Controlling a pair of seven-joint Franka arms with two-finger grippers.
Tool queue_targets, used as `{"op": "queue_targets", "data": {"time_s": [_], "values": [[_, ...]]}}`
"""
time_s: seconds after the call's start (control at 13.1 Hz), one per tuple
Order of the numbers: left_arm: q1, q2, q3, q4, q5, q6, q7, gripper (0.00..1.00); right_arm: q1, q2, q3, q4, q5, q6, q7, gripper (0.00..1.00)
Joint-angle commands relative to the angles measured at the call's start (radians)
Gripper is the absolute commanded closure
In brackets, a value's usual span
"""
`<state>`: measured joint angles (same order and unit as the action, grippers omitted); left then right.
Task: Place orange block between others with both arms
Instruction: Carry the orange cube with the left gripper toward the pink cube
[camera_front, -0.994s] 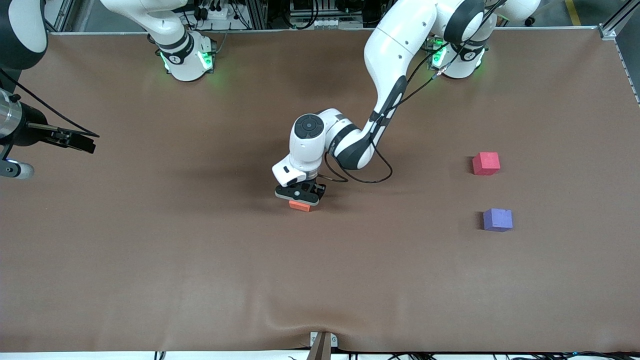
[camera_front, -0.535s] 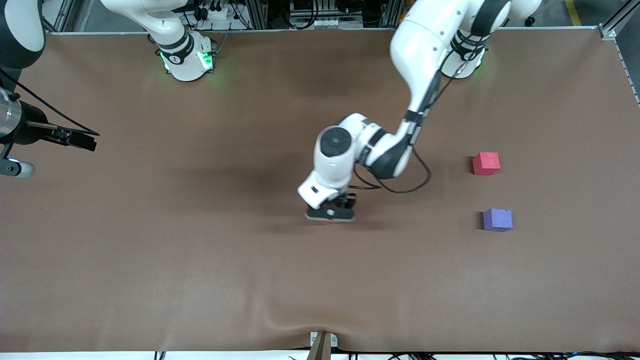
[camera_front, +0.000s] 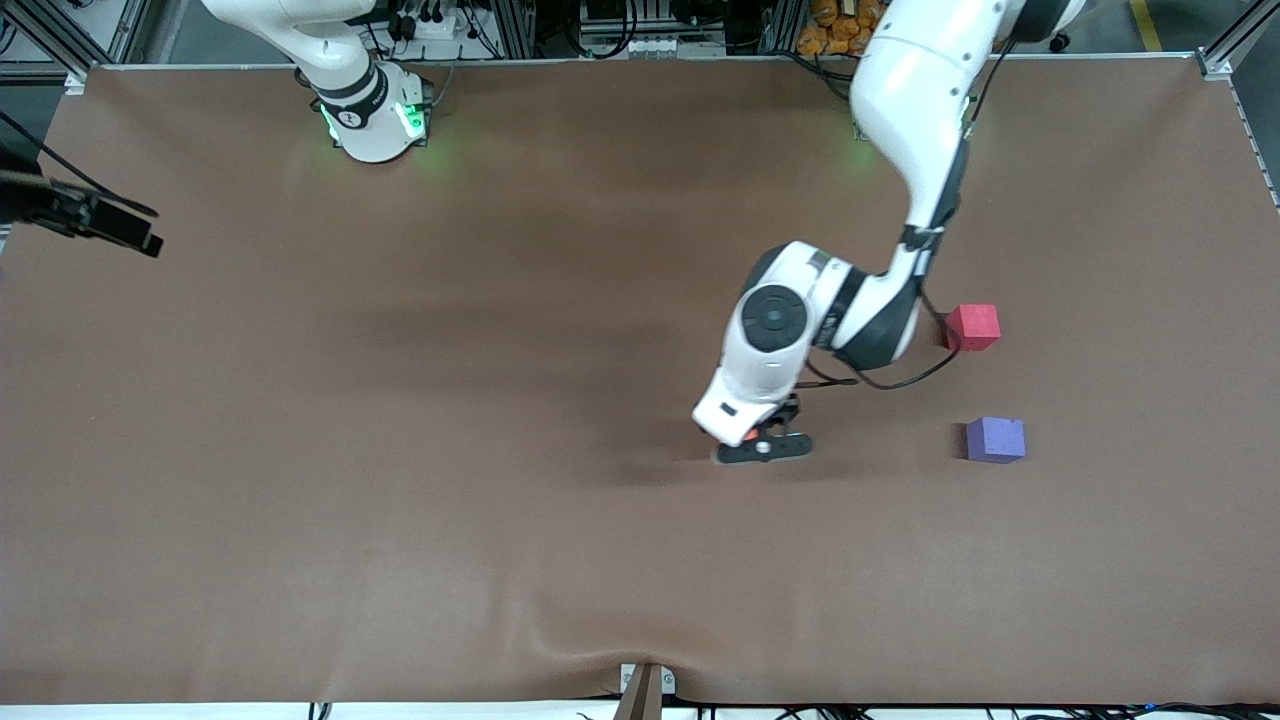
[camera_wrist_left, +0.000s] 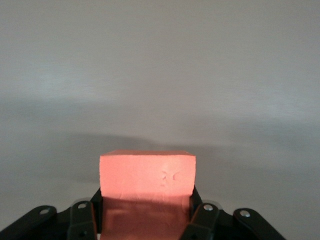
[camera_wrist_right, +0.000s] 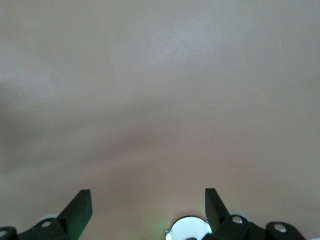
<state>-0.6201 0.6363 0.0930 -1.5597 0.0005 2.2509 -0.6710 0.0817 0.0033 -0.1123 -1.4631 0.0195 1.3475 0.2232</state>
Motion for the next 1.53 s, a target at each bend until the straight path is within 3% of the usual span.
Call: {"op": "queue_targets", "data": {"time_s": [0.0, 0.38, 0.54, 0.76, 0.99, 1.3, 1.45], "values": [[0.080, -0.217, -0.012, -0.270, 0.015, 0.039, 0.055, 0.64, -0.025, -0.039, 0.005, -0.023, 0.020, 0.005, -0.048, 0.00], [0.180, -0.432, -0.010, -0.589, 0.038, 0.136, 0.148, 0.64, -0.022, -0.059, 0.009, -0.019, 0.022, -0.004, -0.068, 0.00], [0.201, -0.487, -0.009, -0.675, 0.047, 0.166, 0.149, 0.64, -0.023, -0.074, 0.011, -0.026, 0.023, 0.004, -0.081, 0.00], [0.324, -0.497, -0.015, -0.694, 0.119, 0.173, 0.233, 0.64, -0.034, -0.071, 0.020, -0.025, 0.028, 0.001, -0.082, 0.00], [0.465, -0.498, -0.018, -0.694, 0.121, 0.174, 0.445, 0.64, -0.100, -0.065, 0.086, -0.019, 0.030, -0.002, -0.082, 0.00], [0.551, -0.498, -0.018, -0.703, 0.119, 0.182, 0.629, 0.65, -0.138, -0.060, 0.100, -0.010, 0.027, 0.005, -0.211, 0.00], [0.553, -0.511, -0.018, -0.759, 0.119, 0.257, 0.649, 0.65, -0.140, -0.045, 0.100, -0.005, 0.028, 0.005, -0.212, 0.00]]}}
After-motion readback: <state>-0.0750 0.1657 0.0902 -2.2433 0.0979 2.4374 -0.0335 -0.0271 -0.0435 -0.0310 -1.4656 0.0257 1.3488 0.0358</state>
